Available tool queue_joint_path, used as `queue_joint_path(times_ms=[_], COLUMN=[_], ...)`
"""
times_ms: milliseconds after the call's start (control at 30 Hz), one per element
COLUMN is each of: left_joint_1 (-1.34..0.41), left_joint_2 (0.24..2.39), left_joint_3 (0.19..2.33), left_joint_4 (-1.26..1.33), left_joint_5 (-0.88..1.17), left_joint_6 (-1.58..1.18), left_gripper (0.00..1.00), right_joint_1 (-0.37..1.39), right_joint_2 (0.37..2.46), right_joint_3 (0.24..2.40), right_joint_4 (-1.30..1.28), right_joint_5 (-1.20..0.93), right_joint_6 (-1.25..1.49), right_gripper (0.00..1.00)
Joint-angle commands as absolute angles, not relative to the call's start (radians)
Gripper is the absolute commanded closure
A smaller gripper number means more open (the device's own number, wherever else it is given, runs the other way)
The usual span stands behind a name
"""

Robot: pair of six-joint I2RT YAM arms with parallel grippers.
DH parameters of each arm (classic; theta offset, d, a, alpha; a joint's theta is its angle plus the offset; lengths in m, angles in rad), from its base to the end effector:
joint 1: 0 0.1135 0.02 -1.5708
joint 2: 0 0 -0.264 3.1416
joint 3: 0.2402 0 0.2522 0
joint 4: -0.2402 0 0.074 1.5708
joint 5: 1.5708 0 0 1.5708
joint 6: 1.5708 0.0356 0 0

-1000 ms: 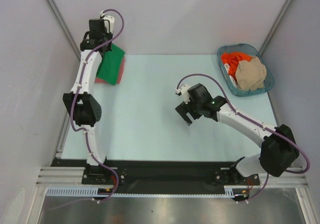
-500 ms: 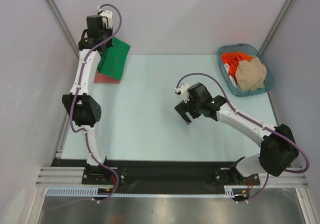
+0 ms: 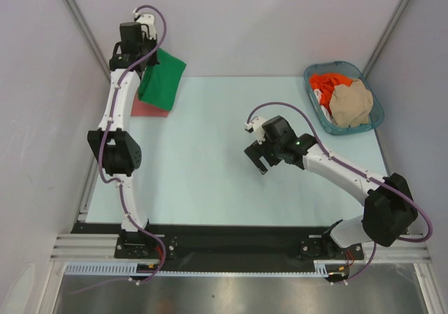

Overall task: Fold and stack the t-shirts
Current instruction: Neatly place the folded tshirt to the corner

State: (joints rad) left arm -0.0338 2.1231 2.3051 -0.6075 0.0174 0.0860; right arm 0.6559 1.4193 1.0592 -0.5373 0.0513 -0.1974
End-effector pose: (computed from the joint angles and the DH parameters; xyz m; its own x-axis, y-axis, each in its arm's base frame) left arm 0.4881 -0.0171 0.3964 -0.4067 0.0997 -0.9081 0.0849 0.9939 0.0711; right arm 0.2380 0.1808 0.2587 -0.4930 -0.6265 -0.6037 -0.6939 0.7017 -0.1616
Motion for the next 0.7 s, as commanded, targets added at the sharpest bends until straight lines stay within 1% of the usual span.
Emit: queue_joint_path(times_ms=[0,200,500,667], left_joint_1=[-0.005,0.031,0.077,0.100], left_joint_2=[2.144,2.169,2.204,2.270], left_joint_3=[2.313,2.316,2.313,2.373], left_joint_4=[-0.528,-0.520,-0.520,-0.506], left_joint_5=[0.078,0.098,0.083,0.087], left_joint_6=[0.043,0.017,0.063,0.091], left_gripper=[1.00,1.00,1.00,1.00], right_joint_1=[0.650,0.650,0.655,0.669], right_joint_2=[1.439,1.462,1.511,1.540], right_joint_3=[1.080,1.089,1.118,1.140], right_joint_4=[-0.499,-0.495,-0.488,-0.489], right_joint_5=[0.052,0.051,0.043,0.051], right_joint_6=[-0.183,-0.172,-0.155,-0.152], right_gripper=[0.00,0.00,0.00,0.00])
